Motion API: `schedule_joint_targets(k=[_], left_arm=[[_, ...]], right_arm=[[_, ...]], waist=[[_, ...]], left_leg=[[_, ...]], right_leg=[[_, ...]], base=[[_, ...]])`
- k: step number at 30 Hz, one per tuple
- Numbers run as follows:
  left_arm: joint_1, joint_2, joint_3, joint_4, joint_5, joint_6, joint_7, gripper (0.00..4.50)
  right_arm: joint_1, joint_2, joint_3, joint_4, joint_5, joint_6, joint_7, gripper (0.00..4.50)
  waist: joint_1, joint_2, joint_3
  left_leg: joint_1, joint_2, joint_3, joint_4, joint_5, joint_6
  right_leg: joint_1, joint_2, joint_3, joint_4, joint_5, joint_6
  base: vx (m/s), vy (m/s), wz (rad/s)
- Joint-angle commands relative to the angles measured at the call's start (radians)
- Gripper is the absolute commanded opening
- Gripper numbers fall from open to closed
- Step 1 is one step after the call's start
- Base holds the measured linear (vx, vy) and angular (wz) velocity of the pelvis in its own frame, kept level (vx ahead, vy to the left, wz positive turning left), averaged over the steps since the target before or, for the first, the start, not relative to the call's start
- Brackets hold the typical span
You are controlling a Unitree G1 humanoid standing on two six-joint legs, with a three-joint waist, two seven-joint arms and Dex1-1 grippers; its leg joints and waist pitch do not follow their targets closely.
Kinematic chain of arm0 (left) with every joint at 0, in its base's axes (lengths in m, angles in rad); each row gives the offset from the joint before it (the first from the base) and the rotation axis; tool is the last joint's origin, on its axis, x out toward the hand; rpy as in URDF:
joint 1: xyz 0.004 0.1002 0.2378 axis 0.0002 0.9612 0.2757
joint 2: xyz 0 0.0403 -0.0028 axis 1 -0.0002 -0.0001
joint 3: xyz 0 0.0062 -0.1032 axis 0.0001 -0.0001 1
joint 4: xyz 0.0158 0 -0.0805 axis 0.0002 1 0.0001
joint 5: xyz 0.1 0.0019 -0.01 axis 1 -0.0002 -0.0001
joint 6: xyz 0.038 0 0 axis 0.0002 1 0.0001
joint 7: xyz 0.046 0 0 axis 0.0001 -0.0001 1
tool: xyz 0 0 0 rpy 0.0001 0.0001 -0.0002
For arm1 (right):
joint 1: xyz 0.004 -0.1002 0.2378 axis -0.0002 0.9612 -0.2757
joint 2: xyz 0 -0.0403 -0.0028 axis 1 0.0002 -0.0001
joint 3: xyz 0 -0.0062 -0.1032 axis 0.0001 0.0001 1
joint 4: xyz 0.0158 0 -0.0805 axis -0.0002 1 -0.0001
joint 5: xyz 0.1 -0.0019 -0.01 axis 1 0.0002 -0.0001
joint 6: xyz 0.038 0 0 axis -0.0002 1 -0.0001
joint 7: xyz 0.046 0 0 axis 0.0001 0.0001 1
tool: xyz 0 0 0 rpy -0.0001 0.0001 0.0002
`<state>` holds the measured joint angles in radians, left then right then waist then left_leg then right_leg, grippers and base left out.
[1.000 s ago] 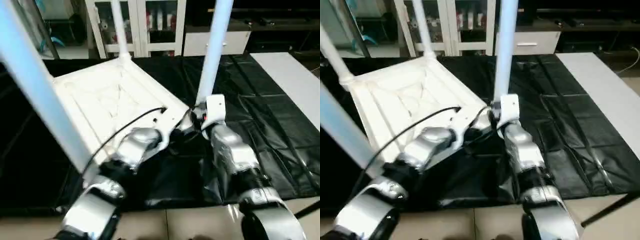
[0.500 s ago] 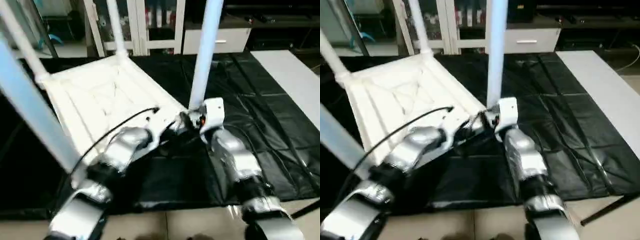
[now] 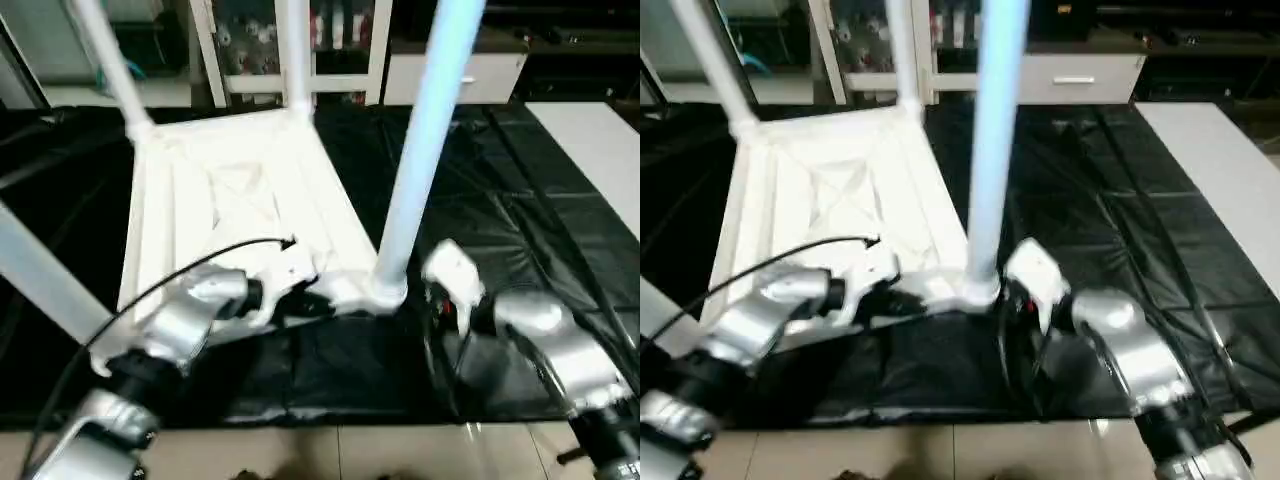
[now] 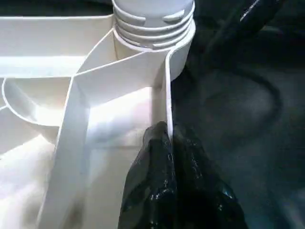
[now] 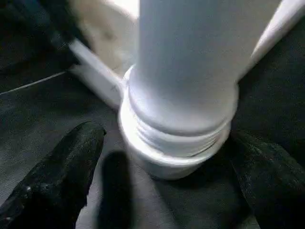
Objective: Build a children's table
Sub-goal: Rotate leg to tighten
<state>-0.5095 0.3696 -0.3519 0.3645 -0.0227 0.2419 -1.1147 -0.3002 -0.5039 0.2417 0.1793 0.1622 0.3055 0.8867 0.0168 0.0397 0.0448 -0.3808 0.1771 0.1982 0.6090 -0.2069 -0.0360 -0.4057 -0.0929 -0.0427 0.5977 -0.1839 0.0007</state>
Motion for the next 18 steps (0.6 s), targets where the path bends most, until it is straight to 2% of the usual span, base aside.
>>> schedule_joint_targets(k=[1, 4, 11, 17, 18], left_arm=[[0.002, -0.006, -0.028, -0.048, -0.014, 0.004, -0.041, 0.00], [0.005, -0.001, -0.026, -0.059, -0.020, 0.011, -0.043, 0.00], [0.017, 0.010, -0.027, -0.093, -0.032, 0.033, -0.063, 0.00], [0.018, 0.010, -0.029, -0.096, -0.033, 0.040, -0.065, 0.00], [0.017, 0.010, -0.029, -0.096, -0.033, 0.040, -0.065, 0.00]], right_arm=[[-0.009, 0.009, -0.019, -0.033, 0.015, 0.010, 0.011, 4.41], [-0.013, 0.025, -0.034, -0.037, 0.034, 0.013, 0.006, 4.41], [-0.015, 0.024, -0.042, -0.045, 0.054, 0.016, 0.019, 4.41], [-0.016, 0.027, -0.046, -0.032, 0.059, 0.024, 0.024, 4.41], [-0.016, 0.027, -0.046, -0.031, 0.060, 0.024, 0.025, 4.25]], waist=[[0.000, -0.007, -0.061], [0.005, -0.009, -0.062], [0.013, -0.010, -0.067], [0.013, -0.009, -0.066], [0.013, -0.010, -0.066]], left_leg=[[0.021, 0.055, -0.019, -0.075, -0.143, 0.105], [0.025, 0.056, -0.019, -0.077, -0.151, 0.080], [0.021, 0.050, -0.017, -0.069, -0.082, 0.098], [0.021, 0.051, -0.018, -0.070, -0.094, 0.096], [0.021, 0.051, -0.018, -0.069, -0.094, 0.096]], right_leg=[[0.047, -0.047, 0.033, -0.055, -0.072, -0.297], [0.046, -0.047, 0.035, -0.055, -0.093, -0.284], [0.051, -0.047, 0.035, -0.045, -0.008, -0.287], [0.051, -0.046, 0.033, -0.047, -0.034, -0.285], [0.051, -0.046, 0.034, -0.047, -0.035, -0.284]], base=[[0.000, 0.000, 0.00], [0.000, 0.000, 0.00], [0.000, 0.000, 0.00], [0.000, 0.000, 0.00], [0.000, 0.000, 0.00]])
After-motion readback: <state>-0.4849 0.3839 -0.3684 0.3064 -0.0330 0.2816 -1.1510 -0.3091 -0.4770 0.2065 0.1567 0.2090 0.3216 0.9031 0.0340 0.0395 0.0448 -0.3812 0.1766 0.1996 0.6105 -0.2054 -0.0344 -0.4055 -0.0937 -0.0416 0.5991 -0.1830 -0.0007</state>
